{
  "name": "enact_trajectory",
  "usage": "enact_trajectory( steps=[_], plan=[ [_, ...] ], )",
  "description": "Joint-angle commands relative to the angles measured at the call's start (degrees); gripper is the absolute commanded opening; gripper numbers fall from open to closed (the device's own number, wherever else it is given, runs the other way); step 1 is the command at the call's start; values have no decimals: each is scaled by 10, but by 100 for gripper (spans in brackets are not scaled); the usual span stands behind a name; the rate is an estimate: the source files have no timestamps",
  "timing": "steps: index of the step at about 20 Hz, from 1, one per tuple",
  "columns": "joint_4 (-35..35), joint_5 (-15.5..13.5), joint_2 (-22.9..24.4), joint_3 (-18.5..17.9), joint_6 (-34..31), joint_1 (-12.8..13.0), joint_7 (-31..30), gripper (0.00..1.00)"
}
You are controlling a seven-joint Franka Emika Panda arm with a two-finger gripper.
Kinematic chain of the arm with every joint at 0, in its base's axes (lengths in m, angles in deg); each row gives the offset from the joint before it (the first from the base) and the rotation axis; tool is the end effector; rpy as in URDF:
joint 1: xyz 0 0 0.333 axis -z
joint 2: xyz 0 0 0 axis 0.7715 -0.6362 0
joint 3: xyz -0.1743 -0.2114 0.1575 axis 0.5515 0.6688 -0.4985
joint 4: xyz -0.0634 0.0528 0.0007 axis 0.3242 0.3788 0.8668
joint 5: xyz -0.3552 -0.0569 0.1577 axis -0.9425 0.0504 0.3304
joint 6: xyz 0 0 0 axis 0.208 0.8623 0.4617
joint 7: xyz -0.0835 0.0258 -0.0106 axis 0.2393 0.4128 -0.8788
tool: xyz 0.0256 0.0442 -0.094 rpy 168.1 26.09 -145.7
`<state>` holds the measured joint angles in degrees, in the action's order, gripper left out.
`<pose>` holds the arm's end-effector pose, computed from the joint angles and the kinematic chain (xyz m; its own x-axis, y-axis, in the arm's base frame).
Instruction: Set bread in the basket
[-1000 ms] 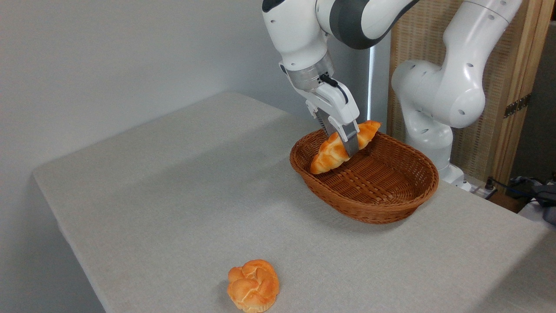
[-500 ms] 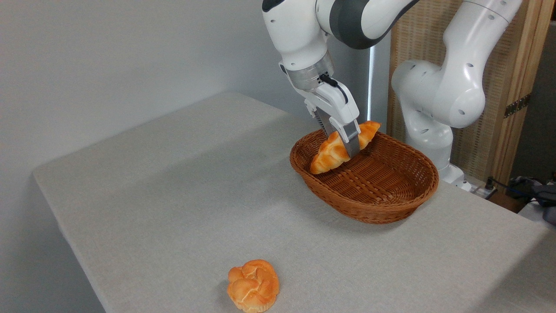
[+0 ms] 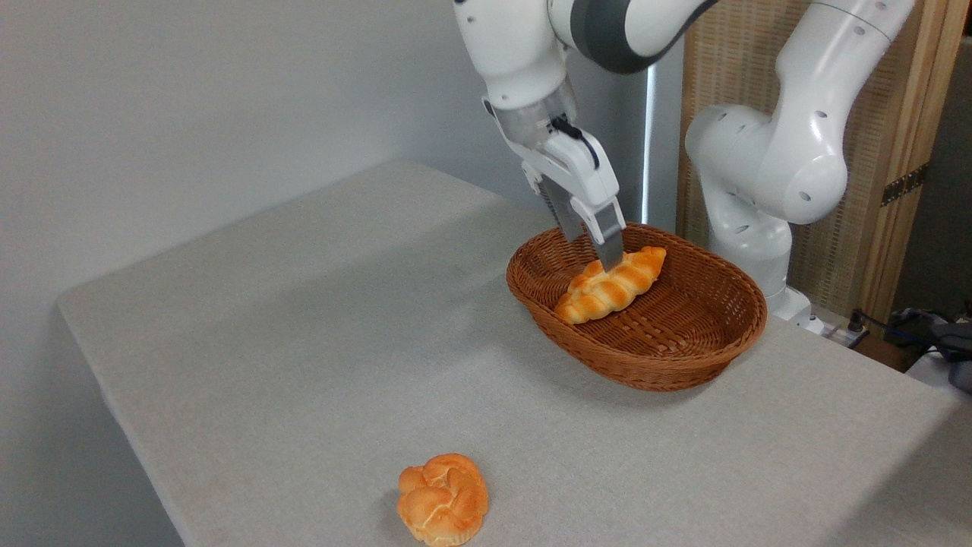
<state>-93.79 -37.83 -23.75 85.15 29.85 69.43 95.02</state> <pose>0.3141 -0.0810 0.4759 0.4999 -0.8477 -0.1774 -0.8157 -0.5297 0.2325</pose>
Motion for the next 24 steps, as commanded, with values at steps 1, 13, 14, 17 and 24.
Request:
enact_trajectory(
  steps=[1,13,14,17,24],
  plan=[
    [79,-1,-10,-10,2,6,9,100],
    [430,-12,-249,-66,-10,1,-64,100],
    [460,-12,-275,-64,-10,2,-76,100],
    [509,-13,-321,-64,-8,4,-77,100],
    [554,-12,-364,-29,-8,-14,-74,100]
  ],
)
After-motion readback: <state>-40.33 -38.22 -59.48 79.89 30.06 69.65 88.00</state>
